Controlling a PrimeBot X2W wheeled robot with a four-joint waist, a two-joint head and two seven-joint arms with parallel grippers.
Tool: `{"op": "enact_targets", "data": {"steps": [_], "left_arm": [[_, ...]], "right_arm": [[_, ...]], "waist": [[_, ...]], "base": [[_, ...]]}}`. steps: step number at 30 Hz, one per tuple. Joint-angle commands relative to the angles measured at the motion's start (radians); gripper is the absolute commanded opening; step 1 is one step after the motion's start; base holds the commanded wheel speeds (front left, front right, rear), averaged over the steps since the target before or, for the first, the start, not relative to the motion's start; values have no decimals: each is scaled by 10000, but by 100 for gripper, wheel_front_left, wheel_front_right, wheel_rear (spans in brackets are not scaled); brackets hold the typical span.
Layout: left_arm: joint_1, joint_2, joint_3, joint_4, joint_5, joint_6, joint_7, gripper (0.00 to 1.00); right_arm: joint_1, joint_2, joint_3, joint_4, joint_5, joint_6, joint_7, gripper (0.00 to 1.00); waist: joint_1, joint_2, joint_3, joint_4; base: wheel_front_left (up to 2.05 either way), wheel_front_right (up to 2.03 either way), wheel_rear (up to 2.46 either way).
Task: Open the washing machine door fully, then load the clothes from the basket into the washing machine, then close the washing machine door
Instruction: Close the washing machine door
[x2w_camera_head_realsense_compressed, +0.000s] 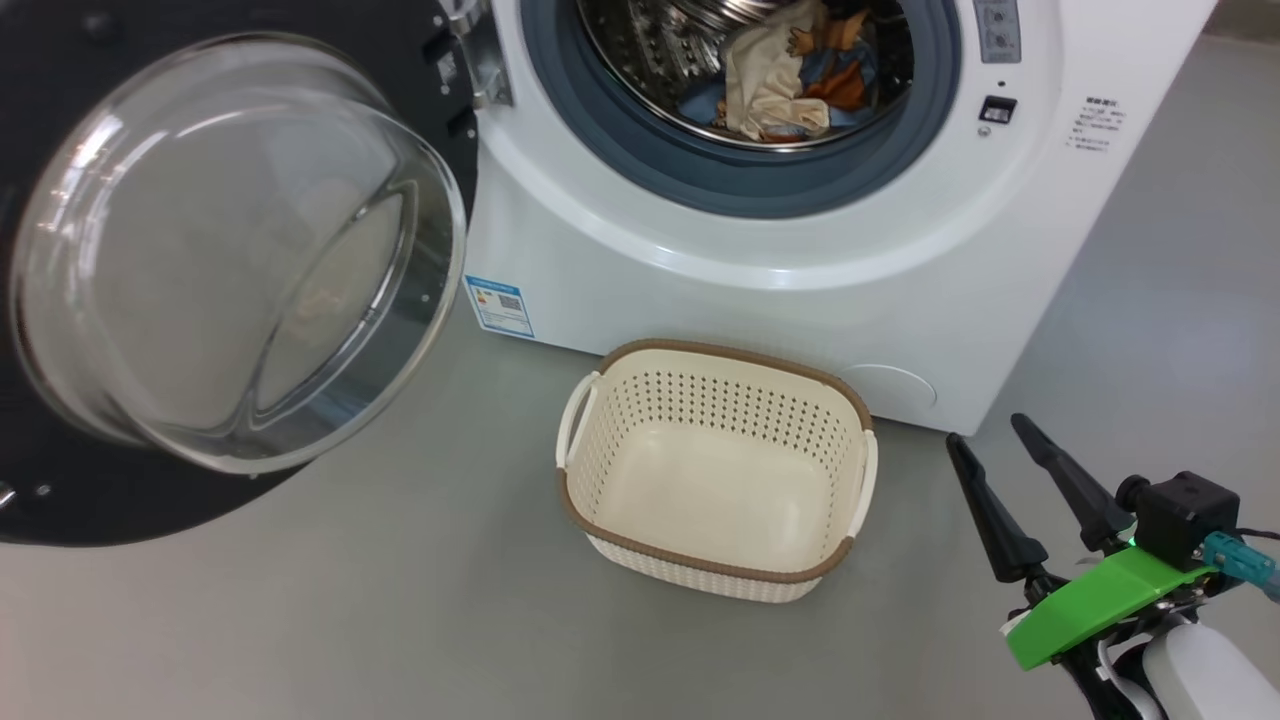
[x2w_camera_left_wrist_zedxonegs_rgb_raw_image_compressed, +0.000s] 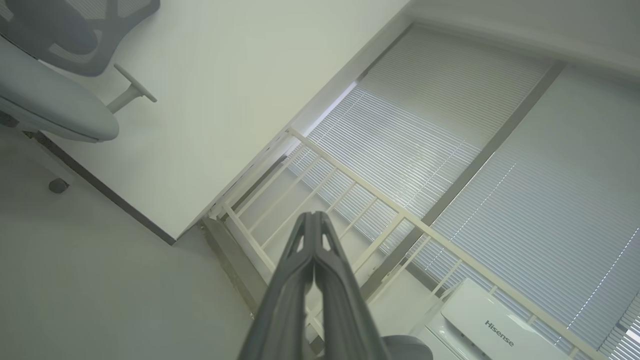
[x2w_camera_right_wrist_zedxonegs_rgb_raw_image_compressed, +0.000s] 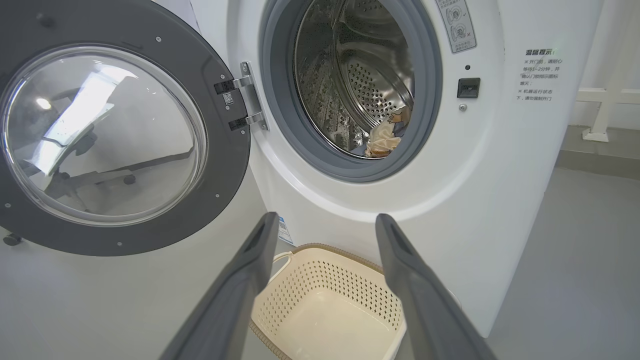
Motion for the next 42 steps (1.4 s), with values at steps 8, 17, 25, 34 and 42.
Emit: {"op": "enact_targets", "data": {"steps": [8, 17, 25, 34, 42], "left_arm": [[-981, 1144, 1353, 2309, -1712, -65, 645, 0], [-1425, 1511, 1550, 4196, -2138, 104, 1070, 0], [-1463, 1626, 1491, 5277, -2319, 112, 1664, 0], [-1255, 1741, 994, 5649, -2282, 72, 2991, 0], [-791, 1489, 437, 5435, -2635, 141, 5539, 0]], "right_arm": [[-352, -630, 296, -309, 197, 14, -76, 100], [-510, -1073, 395, -481, 270, 14, -76, 100], [-529, -1251, 357, -528, 283, 14, -76, 100], [-588, -1298, 425, -507, 290, 14, -76, 100], [-522, -1134, 362, -393, 279, 14, -76, 100]], "waist": [[0, -1, 599, -486], [0, -1, 1080, -666], [0, -1, 1340, -765], [0, -1, 1297, -905], [0, -1, 1045, -827]], "base": [[0, 0, 0], [0, 0, 0], [0, 0, 0], [0, 0, 0], [0, 0, 0]]}}
